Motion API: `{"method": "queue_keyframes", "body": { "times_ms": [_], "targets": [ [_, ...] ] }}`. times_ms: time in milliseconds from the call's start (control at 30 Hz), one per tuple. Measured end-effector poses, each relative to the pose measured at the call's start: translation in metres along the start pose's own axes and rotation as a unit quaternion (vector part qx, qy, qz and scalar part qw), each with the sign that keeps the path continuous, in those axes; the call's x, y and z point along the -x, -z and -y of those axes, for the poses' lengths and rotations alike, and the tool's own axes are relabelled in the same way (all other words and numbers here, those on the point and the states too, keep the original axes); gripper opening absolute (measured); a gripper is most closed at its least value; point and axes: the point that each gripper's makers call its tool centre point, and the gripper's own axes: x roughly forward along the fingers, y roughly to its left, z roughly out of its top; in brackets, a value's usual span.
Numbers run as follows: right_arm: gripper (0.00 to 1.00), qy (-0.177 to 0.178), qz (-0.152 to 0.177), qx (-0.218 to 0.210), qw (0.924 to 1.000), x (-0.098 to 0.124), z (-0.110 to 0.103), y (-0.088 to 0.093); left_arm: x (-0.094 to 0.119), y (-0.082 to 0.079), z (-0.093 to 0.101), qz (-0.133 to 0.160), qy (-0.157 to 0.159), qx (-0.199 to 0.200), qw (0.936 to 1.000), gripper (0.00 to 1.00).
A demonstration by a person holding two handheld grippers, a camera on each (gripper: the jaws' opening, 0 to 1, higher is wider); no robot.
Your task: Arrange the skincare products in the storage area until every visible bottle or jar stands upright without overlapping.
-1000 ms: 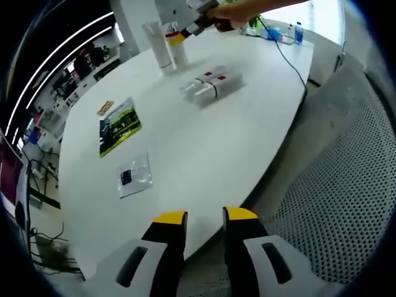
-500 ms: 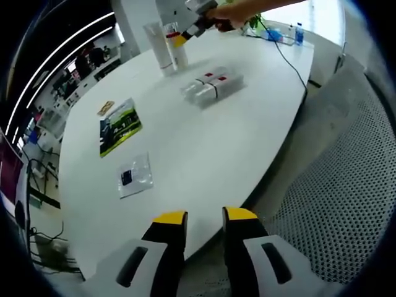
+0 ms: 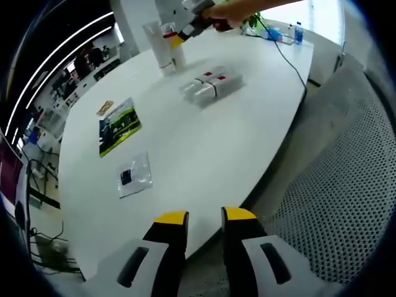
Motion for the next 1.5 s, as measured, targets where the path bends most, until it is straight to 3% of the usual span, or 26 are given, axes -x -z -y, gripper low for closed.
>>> {"method": "queue_keyframes", "body": {
  "times_ms": [533, 700, 867, 1033, 1300, 1500],
  "targets": [
    [0.23, 0.011, -0.002, -0.009, 0.9999, -0.002, 0.001, 0.000, 0.000, 0.001, -0.001, -0.001, -0.002, -0.001, 1.0000, 0.22],
    [0.38, 0.009, -0.001, -0.008, 0.9999, 0.011, 0.001, -0.009, 0.000, 0.001, -0.001, -0.001, -0.002, -0.001, 1.0000, 0.22],
    [0.46, -0.018, 0.027, 0.071, 0.9969, 0.041, -0.003, -0.051, 0.001, 0.000, -0.002, 0.001, -0.005, -0.002, 1.0000, 0.22],
    [0.46, -0.052, 0.038, 0.141, 0.9879, 0.050, -0.013, -0.087, 0.001, 0.000, -0.001, 0.002, -0.004, -0.005, 1.0000, 0.22],
    [0.43, -0.089, 0.031, 0.177, 0.9797, 0.031, -0.036, -0.104, 0.001, 0.000, -0.003, 0.003, -0.008, -0.007, 0.9999, 0.22],
    [0.41, -0.096, -0.018, 0.229, 0.9685, 0.014, -0.047, -0.095, 0.002, -0.001, -0.005, 0.005, -0.012, -0.006, 0.9999, 0.21]
  ]
}}
